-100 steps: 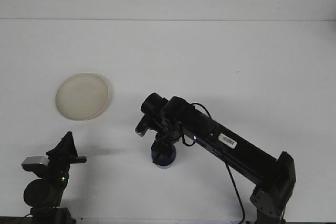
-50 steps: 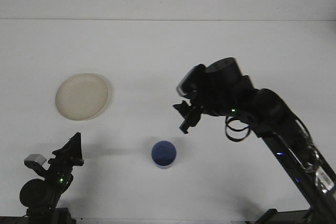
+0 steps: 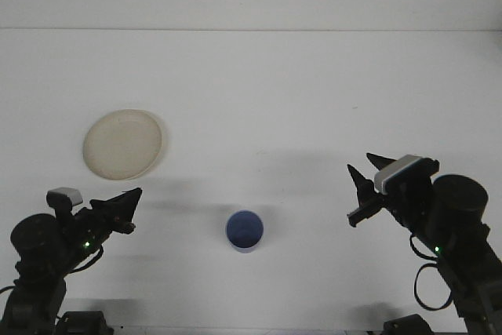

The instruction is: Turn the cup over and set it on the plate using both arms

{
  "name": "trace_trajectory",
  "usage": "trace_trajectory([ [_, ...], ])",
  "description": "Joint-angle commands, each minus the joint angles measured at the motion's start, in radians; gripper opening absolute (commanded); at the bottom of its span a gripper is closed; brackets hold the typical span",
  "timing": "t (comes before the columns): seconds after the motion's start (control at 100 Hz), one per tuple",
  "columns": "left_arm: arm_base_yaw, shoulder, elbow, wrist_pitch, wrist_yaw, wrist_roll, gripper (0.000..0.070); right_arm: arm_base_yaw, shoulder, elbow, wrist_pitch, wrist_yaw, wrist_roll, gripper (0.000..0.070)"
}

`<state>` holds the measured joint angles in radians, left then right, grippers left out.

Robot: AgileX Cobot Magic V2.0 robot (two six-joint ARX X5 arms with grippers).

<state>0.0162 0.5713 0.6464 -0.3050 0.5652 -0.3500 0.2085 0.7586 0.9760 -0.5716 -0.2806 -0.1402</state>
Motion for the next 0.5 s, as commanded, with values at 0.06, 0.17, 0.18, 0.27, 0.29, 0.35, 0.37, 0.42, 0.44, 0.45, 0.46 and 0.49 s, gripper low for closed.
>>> trace_trajectory([
  [0.06, -0.042, 0.141, 0.148, -0.132, 0.009, 0.280, 0.0387, -0.056, -0.084, -0.137, 0.068, 0.000, 0.019, 0.0289],
  [0.17, -0.099, 0.249, 0.236, -0.219, 0.009, 0.340, 0.0511, -0.071, -0.134, -0.228, 0.086, 0.000, 0.053, 0.0289],
  [0.18, -0.105, 0.257, 0.243, -0.225, 0.009, 0.343, 0.0510, -0.071, -0.137, -0.233, 0.086, 0.000, 0.054, 0.0289],
  [0.27, -0.173, 0.336, 0.297, -0.272, 0.008, 0.368, 0.0509, -0.071, -0.158, -0.271, 0.085, 0.000, 0.061, 0.0289],
  [0.29, -0.190, 0.353, 0.307, -0.278, 0.008, 0.369, 0.0509, -0.071, -0.161, -0.277, 0.085, 0.000, 0.062, 0.0289],
  [0.35, -0.244, 0.406, 0.337, -0.298, 0.008, 0.369, 0.0508, -0.071, -0.166, -0.286, 0.084, 0.000, 0.062, 0.0289],
  [0.37, -0.262, 0.423, 0.348, -0.305, 0.006, 0.368, 0.0506, -0.071, -0.166, -0.287, 0.084, 0.000, 0.062, 0.0289],
  [0.42, -0.308, 0.469, 0.375, -0.328, -0.002, 0.369, 0.0505, -0.071, -0.169, -0.287, 0.086, 0.000, 0.062, 0.0289],
  [0.44, -0.327, 0.489, 0.388, -0.338, -0.010, 0.369, 0.0505, -0.071, -0.169, -0.287, 0.089, 0.000, 0.062, 0.0289],
  [0.45, -0.337, 0.499, 0.394, -0.343, -0.013, 0.369, 0.0505, -0.071, -0.169, -0.287, 0.090, 0.000, 0.062, 0.0289],
  [0.46, -0.347, 0.508, 0.400, -0.349, -0.018, 0.369, 0.0505, -0.071, -0.169, -0.287, 0.092, 0.000, 0.062, 0.0289],
  [0.49, -0.375, 0.537, 0.418, -0.364, -0.034, 0.369, 0.0505, -0.071, -0.169, -0.287, 0.094, 0.000, 0.062, 0.0289],
])
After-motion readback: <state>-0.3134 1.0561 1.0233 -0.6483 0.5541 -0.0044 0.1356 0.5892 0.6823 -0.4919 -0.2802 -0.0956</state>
